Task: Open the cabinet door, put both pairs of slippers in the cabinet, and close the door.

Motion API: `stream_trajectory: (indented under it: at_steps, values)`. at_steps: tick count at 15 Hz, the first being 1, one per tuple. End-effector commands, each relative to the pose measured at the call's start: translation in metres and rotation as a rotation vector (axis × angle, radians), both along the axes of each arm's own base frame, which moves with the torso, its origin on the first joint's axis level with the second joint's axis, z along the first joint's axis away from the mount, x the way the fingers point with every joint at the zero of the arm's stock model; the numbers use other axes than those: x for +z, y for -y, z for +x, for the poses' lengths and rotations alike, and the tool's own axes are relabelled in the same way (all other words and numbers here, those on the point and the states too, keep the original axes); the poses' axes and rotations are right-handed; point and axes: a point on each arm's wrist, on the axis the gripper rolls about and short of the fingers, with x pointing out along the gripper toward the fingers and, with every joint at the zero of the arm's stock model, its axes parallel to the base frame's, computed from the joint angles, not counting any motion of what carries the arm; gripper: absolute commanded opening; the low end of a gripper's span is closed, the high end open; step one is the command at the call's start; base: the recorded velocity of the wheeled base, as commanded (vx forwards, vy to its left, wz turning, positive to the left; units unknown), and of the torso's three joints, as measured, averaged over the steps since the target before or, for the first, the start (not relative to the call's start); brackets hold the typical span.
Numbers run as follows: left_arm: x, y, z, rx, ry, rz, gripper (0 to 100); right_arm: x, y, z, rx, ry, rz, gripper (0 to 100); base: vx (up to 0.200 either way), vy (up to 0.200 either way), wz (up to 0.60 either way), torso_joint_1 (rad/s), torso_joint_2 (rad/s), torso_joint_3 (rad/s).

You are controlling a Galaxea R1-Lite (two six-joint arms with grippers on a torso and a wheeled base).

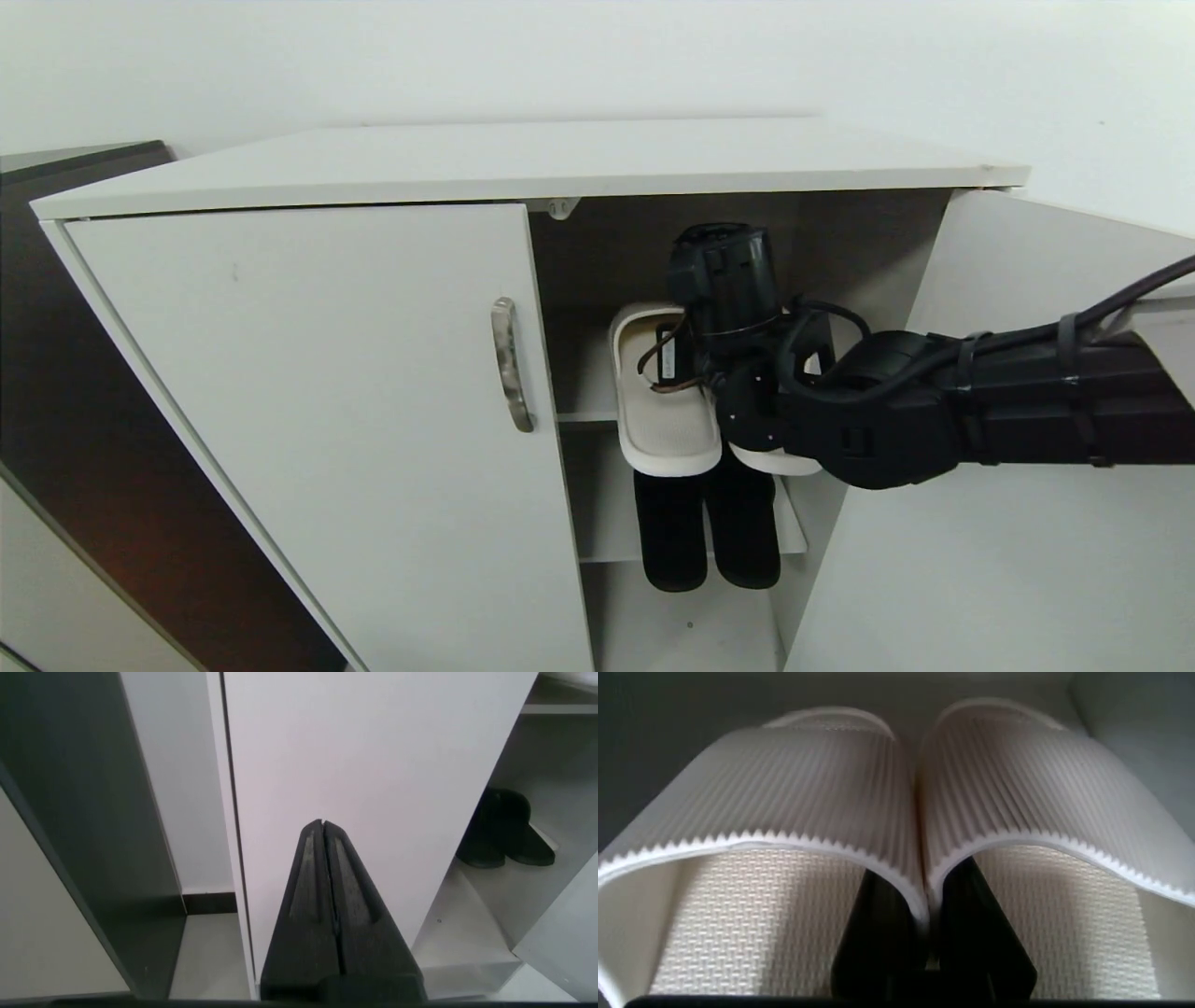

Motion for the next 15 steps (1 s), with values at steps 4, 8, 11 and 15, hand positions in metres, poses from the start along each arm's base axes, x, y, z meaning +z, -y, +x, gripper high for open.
stream_trajectory:
  at_steps: [4,8,11,15]
  values:
    - [0.000,0.000,0.000,0.000,0.000,-0.002,0,-0.012,-0.006,0.032,-0.033,0.006,-0.004,0,0.000,0.000,0.00,0.000,0.00,0.000]
    - [0.000,0.000,0.000,0.002,0.000,0.000,0,-0.012,-0.003,0.035,-0.033,0.005,-0.004,0,0.000,0.000,0.00,0.000,0.00,0.000]
    - [0.000,0.000,0.000,0.000,0.002,0.000,0,-0.014,-0.002,0.036,-0.035,-0.001,-0.009,0,0.000,0.000,0.00,0.000,0.00,0.000]
    - [0.000,0.000,0.000,0.000,0.002,-0.002,0,-0.017,-0.002,0.037,-0.035,-0.005,-0.013,0,0.000,0.000,0.00,0.000,0.00,0.000]
